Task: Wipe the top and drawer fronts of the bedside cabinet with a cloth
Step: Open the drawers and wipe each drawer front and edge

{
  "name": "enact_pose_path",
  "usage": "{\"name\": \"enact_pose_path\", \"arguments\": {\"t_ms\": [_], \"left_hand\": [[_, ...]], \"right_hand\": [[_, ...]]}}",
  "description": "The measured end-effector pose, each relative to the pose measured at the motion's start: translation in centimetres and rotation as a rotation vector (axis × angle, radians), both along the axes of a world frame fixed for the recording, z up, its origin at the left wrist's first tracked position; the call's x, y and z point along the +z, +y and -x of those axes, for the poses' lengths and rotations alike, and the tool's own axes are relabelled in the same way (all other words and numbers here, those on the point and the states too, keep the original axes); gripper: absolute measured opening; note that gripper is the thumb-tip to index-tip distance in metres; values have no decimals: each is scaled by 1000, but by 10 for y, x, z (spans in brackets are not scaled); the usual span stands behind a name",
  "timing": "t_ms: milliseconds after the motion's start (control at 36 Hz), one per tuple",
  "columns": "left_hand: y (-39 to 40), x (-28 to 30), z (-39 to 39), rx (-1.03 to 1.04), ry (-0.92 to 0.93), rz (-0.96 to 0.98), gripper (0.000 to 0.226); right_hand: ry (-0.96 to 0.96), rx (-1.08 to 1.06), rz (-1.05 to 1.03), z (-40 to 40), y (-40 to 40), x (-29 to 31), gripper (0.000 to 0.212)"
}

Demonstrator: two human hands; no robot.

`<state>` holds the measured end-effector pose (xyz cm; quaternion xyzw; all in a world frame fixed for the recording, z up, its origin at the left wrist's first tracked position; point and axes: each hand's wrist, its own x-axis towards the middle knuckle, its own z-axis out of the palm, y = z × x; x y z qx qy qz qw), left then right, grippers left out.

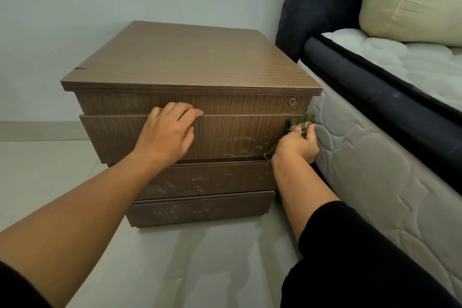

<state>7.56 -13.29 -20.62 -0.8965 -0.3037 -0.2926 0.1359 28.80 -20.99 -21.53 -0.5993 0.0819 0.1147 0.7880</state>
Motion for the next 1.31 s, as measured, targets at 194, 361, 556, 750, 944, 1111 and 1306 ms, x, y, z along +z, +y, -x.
{"name": "enact_pose_path", "arguments": {"t_ms": [194, 361, 556, 750, 944, 1111, 1306], "left_hand": [[4, 3, 17, 24, -50, 24, 28], [6, 9, 36, 28, -66, 94, 26], [14, 15, 83, 135, -92, 188, 29], [21, 17, 134, 191, -140, 349, 33], [23, 17, 155, 169, -217, 432, 38], [28, 13, 166, 174, -280, 460, 42], [34, 6, 179, 202, -349, 502, 46]], "right_hand": [[138, 17, -112, 26, -2, 13, 34], [188, 99, -79, 75, 4, 17, 36], [169, 198, -60, 131, 13, 23, 35], [120, 295, -43, 189, 26, 30, 35], [-13, 386, 50, 244, 46, 21, 24], [-66, 459, 67, 283, 60, 16, 22], [-200, 549, 109, 311, 72, 6, 21]]}}
